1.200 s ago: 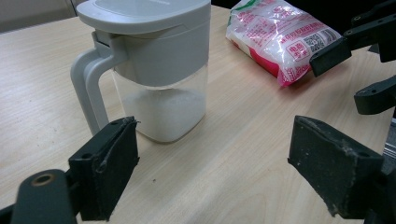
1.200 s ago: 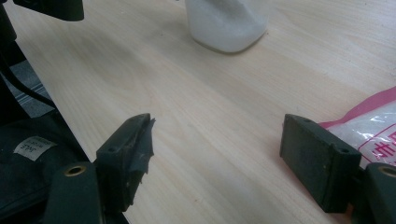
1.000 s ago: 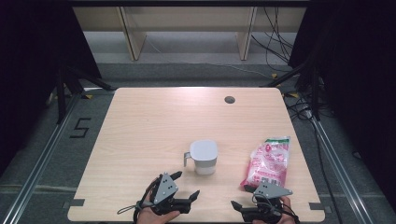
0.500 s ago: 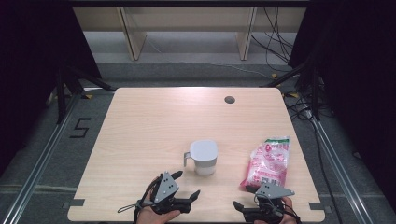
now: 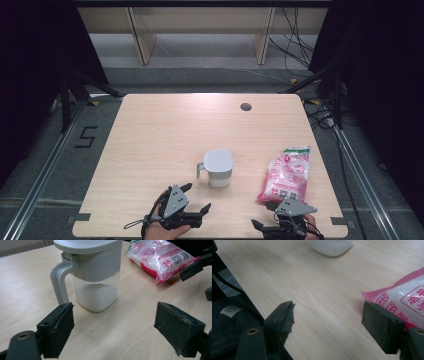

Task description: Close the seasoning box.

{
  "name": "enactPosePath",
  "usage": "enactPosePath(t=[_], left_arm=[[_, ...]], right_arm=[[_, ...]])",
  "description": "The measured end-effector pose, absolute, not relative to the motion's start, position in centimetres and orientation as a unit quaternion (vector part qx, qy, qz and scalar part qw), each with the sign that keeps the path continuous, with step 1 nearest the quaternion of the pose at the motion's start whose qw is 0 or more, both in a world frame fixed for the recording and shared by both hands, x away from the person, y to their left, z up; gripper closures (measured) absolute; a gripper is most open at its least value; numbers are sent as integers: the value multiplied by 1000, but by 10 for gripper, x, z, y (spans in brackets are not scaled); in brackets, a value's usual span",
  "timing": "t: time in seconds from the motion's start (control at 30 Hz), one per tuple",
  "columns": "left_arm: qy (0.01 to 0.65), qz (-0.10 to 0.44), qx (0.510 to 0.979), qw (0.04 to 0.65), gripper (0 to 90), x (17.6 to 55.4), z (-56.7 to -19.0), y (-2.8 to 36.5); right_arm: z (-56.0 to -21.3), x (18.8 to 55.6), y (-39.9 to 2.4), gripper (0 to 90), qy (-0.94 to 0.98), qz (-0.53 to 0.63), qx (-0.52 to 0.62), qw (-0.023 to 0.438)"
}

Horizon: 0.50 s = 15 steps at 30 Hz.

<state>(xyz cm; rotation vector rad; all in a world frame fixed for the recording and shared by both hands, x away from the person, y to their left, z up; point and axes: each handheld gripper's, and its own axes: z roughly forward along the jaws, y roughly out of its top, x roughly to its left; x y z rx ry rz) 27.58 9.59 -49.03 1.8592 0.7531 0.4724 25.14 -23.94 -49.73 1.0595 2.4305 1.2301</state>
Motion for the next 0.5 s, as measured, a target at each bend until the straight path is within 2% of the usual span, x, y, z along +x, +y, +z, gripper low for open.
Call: enactPosePath(t=[0.07,0.2,0.23,0.5], left_arm=[[313,202,774,513,151,275,-490,97],[318,198,767,521,151,275,-492,96],[299,208,778,512,151,278,-491,98],[315,203,771,515,151,275,-491,98]], right_arm=[[-497,251,-240,266,827,416,358,119],[-498,250,-240,266,826,417,366,103],[-498,251,-241,266,831,413,358,103],[-499,251,-241,266,832,414,353,105]])
